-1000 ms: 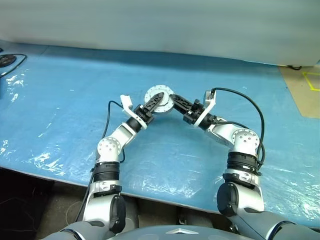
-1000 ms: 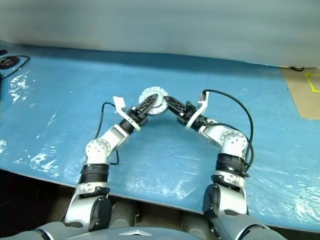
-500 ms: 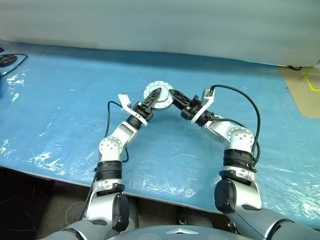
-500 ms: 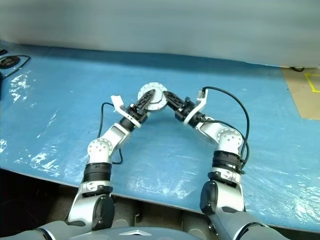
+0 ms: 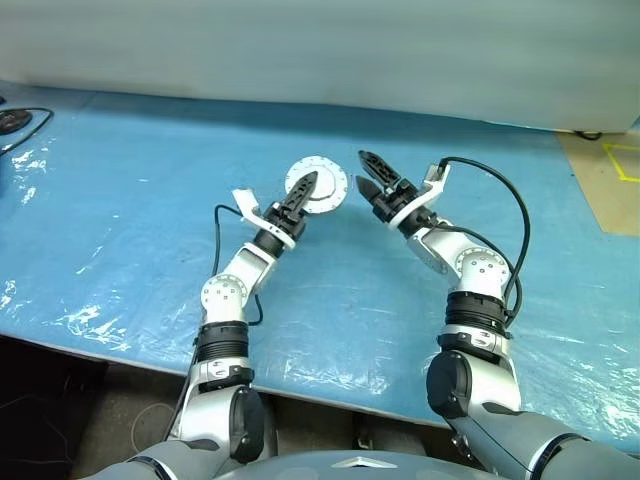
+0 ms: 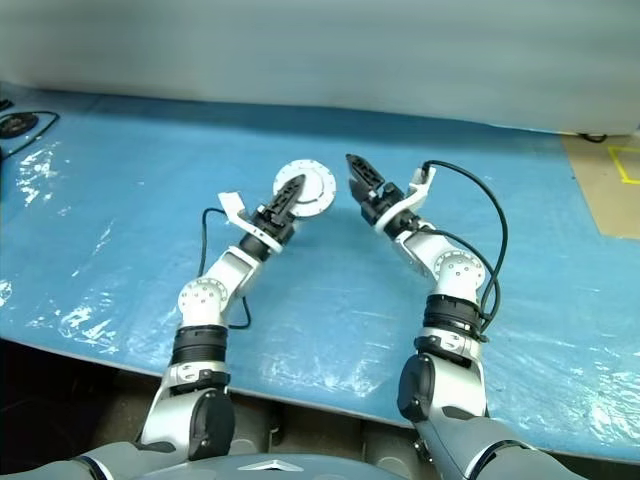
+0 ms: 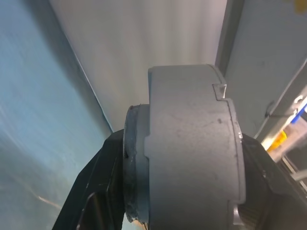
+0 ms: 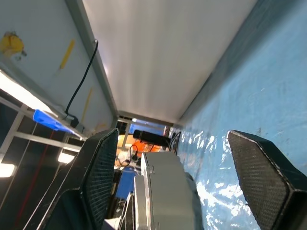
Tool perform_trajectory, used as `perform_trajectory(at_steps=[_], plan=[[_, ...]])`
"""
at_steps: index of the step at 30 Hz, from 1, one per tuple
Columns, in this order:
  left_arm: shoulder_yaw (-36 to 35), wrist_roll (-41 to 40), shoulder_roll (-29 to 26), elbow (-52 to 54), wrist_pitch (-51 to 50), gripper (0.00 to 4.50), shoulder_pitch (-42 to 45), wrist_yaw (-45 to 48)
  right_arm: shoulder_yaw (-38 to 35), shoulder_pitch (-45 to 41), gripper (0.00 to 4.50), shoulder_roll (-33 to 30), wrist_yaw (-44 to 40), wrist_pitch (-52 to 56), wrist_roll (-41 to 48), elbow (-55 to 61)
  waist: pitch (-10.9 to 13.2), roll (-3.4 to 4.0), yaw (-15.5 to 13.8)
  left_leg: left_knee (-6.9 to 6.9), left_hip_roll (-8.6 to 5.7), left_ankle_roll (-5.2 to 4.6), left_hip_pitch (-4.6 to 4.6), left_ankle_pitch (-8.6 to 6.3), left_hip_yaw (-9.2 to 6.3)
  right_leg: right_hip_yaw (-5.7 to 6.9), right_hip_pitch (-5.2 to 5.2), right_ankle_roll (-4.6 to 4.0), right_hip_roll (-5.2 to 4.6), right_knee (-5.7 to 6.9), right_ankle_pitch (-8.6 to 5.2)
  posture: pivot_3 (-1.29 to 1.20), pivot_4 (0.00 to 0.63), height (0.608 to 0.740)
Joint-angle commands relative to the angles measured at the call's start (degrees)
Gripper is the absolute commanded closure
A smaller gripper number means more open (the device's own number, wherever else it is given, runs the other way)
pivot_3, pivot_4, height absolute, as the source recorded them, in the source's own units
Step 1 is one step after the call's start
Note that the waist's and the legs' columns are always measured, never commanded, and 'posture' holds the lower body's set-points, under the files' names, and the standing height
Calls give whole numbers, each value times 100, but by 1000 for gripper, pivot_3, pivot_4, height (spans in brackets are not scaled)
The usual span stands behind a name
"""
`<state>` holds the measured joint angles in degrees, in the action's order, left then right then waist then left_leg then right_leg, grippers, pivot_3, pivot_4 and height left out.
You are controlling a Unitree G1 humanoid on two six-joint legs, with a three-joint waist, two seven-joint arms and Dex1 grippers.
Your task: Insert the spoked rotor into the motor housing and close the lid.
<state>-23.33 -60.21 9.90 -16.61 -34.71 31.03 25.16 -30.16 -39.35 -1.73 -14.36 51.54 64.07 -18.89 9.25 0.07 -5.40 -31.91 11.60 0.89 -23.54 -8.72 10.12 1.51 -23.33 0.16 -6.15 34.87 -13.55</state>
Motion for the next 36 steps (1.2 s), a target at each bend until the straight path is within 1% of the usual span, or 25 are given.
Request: perform_trajectory(at_steps=[1, 6, 9, 12, 17, 21, 30, 31, 32, 35, 36], plan=[[-311, 126, -20, 48, 1003, 1844, 332, 30, 54, -99, 636, -18, -40, -168, 12, 102, 0, 0, 0, 0, 1, 0, 0, 0, 0, 0, 0, 0, 0, 0, 0, 0, 150, 740], [-787, 605, -439, -512, 2359, 1844, 550, -103, 158, -67, 636, 3, -126, -159, 68, 201, 3, -6, -9, -1, 0, -1, -3, 0, -3, 3, 0, 2, 1, -2, 1, 0, 150, 740], [-1265, 825, -886, -1181, 3231, 1844, 777, -465, 276, -39, 636, 19, -191, -139, 48, 250, 6, -11, 4, -3, 2, 0, -4, 0, -5, 4, 0, 3, 4, -1, 2, 0, 150, 740], [-1586, 883, -1255, -1819, 3712, 1844, 926, -679, 362, -22, 636, 11, -246, -146, 20, 259, 7, -13, 15, -7, 10, 1, -3, 0, -9, 5, 0, 4, 13, 1, 3, 0, 150, 740], [-1900, 827, -1523, -2377, 4023, 1844, 987, -812, 413, -31, 636, 1, -301, -168, 32, 267, 9, -21, -67, -20, 7, 1, -24, 0, -21, 15, 1, 6, 12, 1, 4, 0, 150, 740], [-1848, 902, -1493, -2417, 4029, 1844, 940, -733, 481, -18, 636, -13, -342, -194, 15, 273, 18, -45, -132, -41, 8, 18, -40, -11, -32, 23, 1, 15, 8, 4, 11, 0, 150, 740], [-1629, 1242, -1477, -2537, 3999, 1844, 876, -856, 666, 52, 636, -34, -412, -242, -143, 336, 18, -47, -134, -51, 11, 20, -33, -12, -32, 19, 2, 14, 9, 12, 19, 0, 150, 740], [-1614, 1291, -1484, -2545, 4028, 1314, 866, -892, 672, 59, 591, -31, -409, -251, -149, 341, 18, -47, -135, -51, 10, 20, -33, -12, -32, 19, 2, 14, 9, 12, 19, 0, 150, 740], [-1604, 1356, -1494, -2570, 4090, 1097, 860, -959, 675, 64, 591, -29, -409, -257, -155, 345, 18, -47, -137, -51, 10, 20, -33, -11, -32, 19, 2, 14, 9, 12, 19, 0, 150, 740], [-1682, 1521, -1543, -2726, 4416, 103, 918, -1295, 680, 71, 591, -31, -413, -271, -185, 352, 18, -47, -137, -51, 10, 20, -23, -12, -32, 16, 4, 14, 8, 22, 19, 0, 150, 740], [-1733, 1575, -1566, -2783, 4593, 44, 949, -1416, 684, 73, 591, -34, -418, -279, -199, 353, 18, -47, -127, -51, 10, 20, -15, -12, -31, 13, 8, 14, 8, 25, 19, 0, 150, 740]])
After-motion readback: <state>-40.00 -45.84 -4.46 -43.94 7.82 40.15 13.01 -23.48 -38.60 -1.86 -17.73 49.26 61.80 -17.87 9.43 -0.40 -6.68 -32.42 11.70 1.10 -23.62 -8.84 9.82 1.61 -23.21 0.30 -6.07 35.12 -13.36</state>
